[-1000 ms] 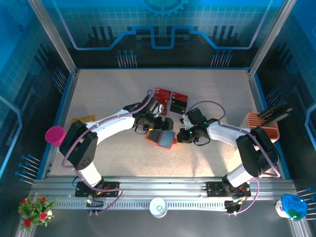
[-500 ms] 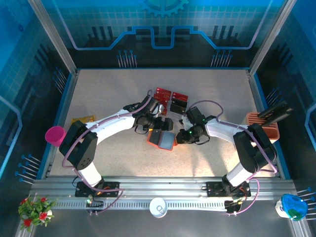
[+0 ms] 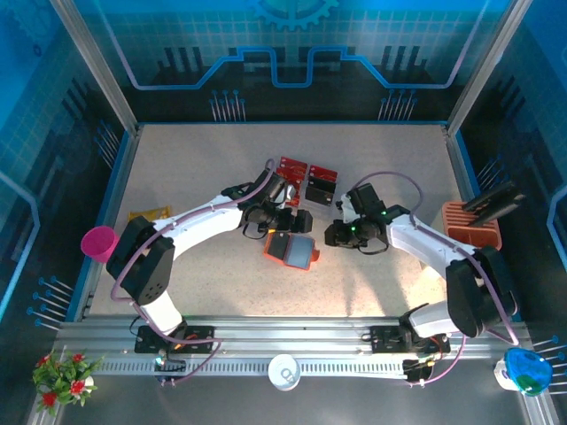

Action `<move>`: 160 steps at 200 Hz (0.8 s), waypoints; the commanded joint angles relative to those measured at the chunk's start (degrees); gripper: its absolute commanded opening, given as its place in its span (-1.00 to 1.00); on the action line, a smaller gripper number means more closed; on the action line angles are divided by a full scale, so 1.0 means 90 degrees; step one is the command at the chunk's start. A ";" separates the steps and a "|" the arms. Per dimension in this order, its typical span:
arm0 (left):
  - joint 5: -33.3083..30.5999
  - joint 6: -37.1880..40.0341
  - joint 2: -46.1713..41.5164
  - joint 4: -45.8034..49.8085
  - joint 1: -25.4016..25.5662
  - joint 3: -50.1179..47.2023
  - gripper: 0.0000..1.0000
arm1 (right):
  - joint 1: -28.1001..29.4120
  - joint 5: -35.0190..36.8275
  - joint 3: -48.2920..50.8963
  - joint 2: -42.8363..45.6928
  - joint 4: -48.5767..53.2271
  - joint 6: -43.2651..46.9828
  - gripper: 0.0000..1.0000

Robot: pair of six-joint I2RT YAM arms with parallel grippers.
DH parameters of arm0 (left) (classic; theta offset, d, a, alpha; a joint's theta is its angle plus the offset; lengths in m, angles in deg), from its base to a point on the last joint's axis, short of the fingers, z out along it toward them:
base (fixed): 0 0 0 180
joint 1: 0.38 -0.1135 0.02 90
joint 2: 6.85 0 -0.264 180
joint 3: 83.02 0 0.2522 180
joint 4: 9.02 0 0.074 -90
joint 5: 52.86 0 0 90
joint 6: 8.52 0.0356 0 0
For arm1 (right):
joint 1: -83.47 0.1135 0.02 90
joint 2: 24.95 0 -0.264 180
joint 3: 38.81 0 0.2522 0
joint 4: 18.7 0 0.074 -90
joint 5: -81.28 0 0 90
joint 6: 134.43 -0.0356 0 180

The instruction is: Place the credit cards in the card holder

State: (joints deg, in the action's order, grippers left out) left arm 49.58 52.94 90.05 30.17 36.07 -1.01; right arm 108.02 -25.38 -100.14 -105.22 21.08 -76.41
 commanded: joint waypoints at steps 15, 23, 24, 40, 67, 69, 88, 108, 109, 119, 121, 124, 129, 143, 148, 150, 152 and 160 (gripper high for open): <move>-0.0043 0.0161 0.0031 0.0235 0.0041 0.0168 0.99 | -0.0005 0.0153 -0.0237 0.0077 -0.0122 -0.0721 -0.76; -0.0035 0.0187 0.0060 0.0259 0.0036 0.0184 0.99 | 0.0023 0.0146 -0.0274 0.0027 -0.0239 -0.0798 -0.80; -0.0035 0.0194 0.0066 0.0269 0.0039 0.0187 0.99 | 0.0029 0.0149 -0.0277 0.0015 -0.0247 -0.0809 -0.81; -0.0100 0.0233 0.0130 0.0327 0.0032 0.0238 0.98 | 0.0154 0.0155 -0.0416 -0.0136 -0.0395 -0.0949 -0.90; -0.0242 0.0250 0.0175 0.0319 0.0013 0.0181 0.99 | 0.0548 0.0331 -0.0771 -0.0549 -0.0502 -0.1139 -0.96; -0.0268 0.0243 0.0179 0.0319 0.0013 0.0181 0.99 | 0.0578 0.0344 -0.0782 -0.0561 -0.0516 -0.1159 -0.97; -0.0347 0.0259 0.0209 0.0352 0.0002 0.0137 0.94 | 0.0887 0.0548 -0.0959 -0.0851 -0.0613 -0.1396 -1.00; -0.0404 0.0261 0.0238 0.0368 0.0002 0.0062 0.87 | 0.1198 0.0891 -0.1106 -0.1151 -0.0606 -0.1644 -1.00; -0.0405 0.0261 0.0238 0.0363 0.0003 0.0058 0.87 | 0.1212 0.0908 -0.1108 -0.1165 -0.0601 -0.1662 -1.00; -0.0415 0.0265 0.0236 0.0345 0.0003 -0.0001 0.84 | 0.1317 0.1097 -0.1131 -0.1292 -0.0577 -0.1800 -1.00; -0.0421 0.0269 0.0231 0.0340 0.0003 -0.0016 0.83 | 0.1332 0.1129 -0.1123 -0.1319 -0.0591 -0.1825 -1.00; -0.0418 0.0270 0.0238 0.0330 0.0003 -0.0036 0.81 | 0.1359 0.1182 -0.1121 -0.1343 -0.0599 -0.1856 -1.00; -0.0408 0.0268 0.0232 0.0312 -0.0003 -0.0065 0.79 | 0.1387 0.1239 -0.1103 -0.1412 -0.0620 -0.1918 -1.00; -0.0399 0.0273 0.0247 0.0281 0.0003 -0.0138 0.71 | 0.1420 0.1312 -0.1018 -0.1548 -0.0746 -0.2063 -1.00; -0.0405 0.0279 0.0246 0.0284 -0.0002 -0.0160 0.68 | 0.1422 0.1322 -0.0989 -0.1584 -0.0820 -0.2085 -1.00; -0.0411 0.0280 0.0248 0.0281 0.0002 -0.0168 0.67 | 0.1422 0.1324 -0.0975 -0.1600 -0.0840 -0.2094 -1.00; -0.0408 0.0282 0.0248 0.0275 0.0003 -0.0178 0.65 | 0.1422 0.1324 -0.0967 -0.1619 -0.0865 -0.2094 -1.00; -0.0416 0.0299 0.0258 0.0261 -0.0001 -0.0222 0.59 | 0.1421 0.1329 -0.0932 -0.1677 -0.0931 -0.2087 -1.00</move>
State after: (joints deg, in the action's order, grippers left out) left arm 45.74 54.61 91.80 32.94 35.89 -1.79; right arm 120.24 -15.76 -108.87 -118.58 15.09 -92.54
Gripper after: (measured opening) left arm 0.834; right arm 0.058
